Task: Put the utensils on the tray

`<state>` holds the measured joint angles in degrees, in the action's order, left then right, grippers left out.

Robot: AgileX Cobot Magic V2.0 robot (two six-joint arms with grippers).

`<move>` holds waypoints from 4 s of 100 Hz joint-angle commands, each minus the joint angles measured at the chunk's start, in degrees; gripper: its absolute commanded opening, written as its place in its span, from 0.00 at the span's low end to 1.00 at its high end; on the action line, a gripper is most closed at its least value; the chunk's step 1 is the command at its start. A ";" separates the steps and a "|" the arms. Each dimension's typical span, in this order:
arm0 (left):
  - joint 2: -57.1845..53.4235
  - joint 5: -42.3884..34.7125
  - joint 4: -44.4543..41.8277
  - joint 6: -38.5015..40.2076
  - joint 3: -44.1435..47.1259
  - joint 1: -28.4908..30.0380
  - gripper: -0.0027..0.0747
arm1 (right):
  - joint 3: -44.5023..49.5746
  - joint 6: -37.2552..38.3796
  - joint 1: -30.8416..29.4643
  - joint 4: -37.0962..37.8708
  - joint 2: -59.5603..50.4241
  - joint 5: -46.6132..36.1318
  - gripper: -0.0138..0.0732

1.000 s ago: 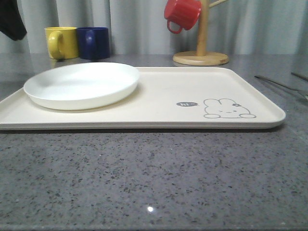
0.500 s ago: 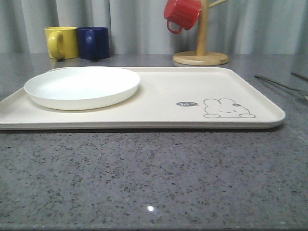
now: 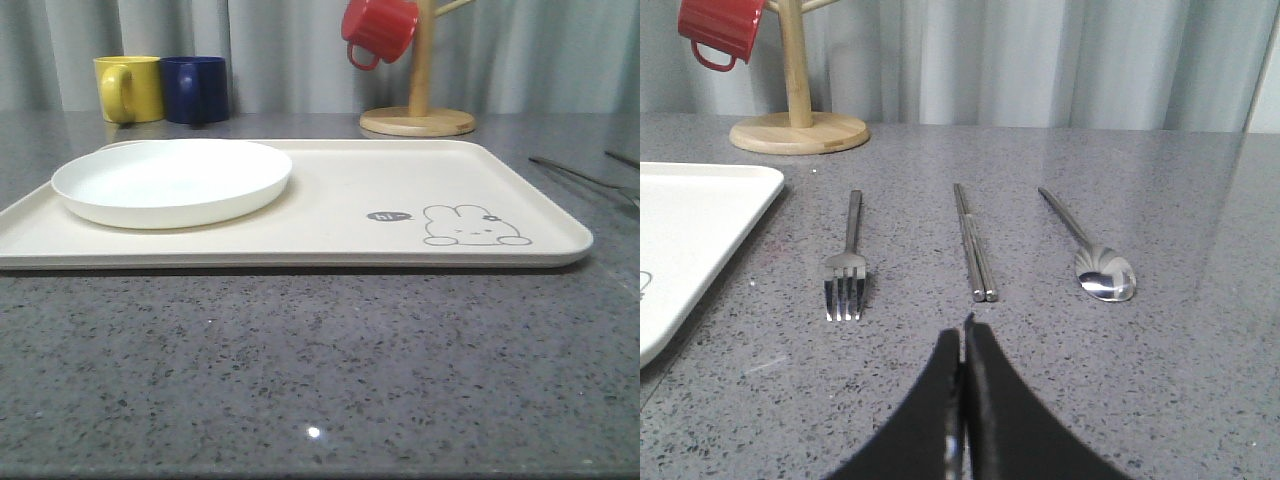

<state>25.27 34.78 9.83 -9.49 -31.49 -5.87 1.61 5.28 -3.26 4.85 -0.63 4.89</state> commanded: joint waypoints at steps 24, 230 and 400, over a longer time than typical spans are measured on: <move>-14.83 -3.58 0.39 0.42 3.97 -0.10 0.01 | -0.02 -0.52 -0.25 0.83 -0.92 -4.55 0.08; -16.10 -3.56 0.39 0.42 4.31 -0.10 0.01 | -85.05 -0.53 9.86 -4.85 100.31 51.64 0.60; -16.10 -3.56 0.39 0.42 4.41 -0.10 0.01 | -100.60 31.48 34.02 -8.76 110.24 50.23 0.08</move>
<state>8.59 35.35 9.83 -9.49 -25.74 -5.87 -97.17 36.21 30.82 -3.53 112.42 57.15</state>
